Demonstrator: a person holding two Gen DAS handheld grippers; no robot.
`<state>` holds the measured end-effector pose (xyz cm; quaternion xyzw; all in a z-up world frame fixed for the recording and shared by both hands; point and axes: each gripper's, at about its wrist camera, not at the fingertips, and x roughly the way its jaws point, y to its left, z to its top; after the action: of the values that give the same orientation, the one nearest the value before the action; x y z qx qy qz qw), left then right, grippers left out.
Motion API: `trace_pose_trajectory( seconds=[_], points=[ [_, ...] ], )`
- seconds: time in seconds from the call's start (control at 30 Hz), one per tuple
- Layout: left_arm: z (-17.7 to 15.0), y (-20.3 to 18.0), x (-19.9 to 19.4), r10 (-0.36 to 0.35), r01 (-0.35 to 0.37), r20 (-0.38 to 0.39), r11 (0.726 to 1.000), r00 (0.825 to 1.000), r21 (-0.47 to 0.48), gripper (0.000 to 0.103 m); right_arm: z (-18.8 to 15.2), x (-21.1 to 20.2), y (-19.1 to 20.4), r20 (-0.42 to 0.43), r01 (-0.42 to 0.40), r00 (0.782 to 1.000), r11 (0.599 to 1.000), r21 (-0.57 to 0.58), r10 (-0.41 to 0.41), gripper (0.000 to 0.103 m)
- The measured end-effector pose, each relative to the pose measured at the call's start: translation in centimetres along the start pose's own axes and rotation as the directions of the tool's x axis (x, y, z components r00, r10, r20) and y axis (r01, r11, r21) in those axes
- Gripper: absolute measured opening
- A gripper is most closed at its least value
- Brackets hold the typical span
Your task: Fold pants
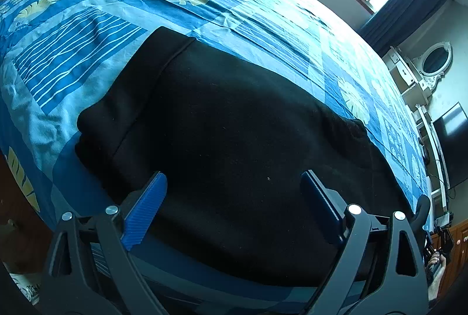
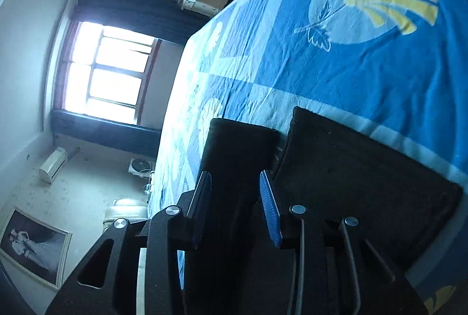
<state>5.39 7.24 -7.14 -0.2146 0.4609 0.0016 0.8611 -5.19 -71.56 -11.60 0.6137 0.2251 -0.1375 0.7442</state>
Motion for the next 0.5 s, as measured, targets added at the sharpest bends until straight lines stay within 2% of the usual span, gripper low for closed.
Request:
trace_pose_trajectory(
  seconds=[0.13, 0.27, 0.37, 0.4, 0.5],
  points=[
    [-0.1, -0.1, 0.0, 0.004, -0.004, 0.001, 1.000, 1.000, 0.013, 0.093, -0.4, 2.0, -0.5, 0.013, 0.067, 0.998, 0.997, 0.039, -0.067, 0.036],
    [0.0, 0.1, 0.0, -0.006, 0.006, 0.003, 1.000, 1.000, -0.006, 0.093, 0.1, 2.1, -1.4, 0.073, 0.045, 0.996, 0.993, 0.110, -0.053, 0.036],
    [0.0, 0.2, 0.0, -0.011, 0.011, 0.004, 1.000, 1.000, -0.013, 0.093, 1.0, 2.3, -1.8, 0.076, 0.022, 0.997, 0.992, 0.120, -0.032, 0.035],
    [0.0, 0.2, 0.0, -0.011, 0.011, 0.004, 1.000, 1.000, -0.012, 0.093, 1.1, 2.5, -1.7, 0.071, 0.031, 0.997, 0.993, 0.112, -0.039, 0.031],
    [0.0, 0.1, 0.0, -0.012, 0.012, 0.005, 1.000, 1.000, -0.008, 0.095, 1.4, 2.8, -1.5, 0.052, 0.025, 0.998, 0.995, 0.097, -0.031, 0.008]
  ],
)
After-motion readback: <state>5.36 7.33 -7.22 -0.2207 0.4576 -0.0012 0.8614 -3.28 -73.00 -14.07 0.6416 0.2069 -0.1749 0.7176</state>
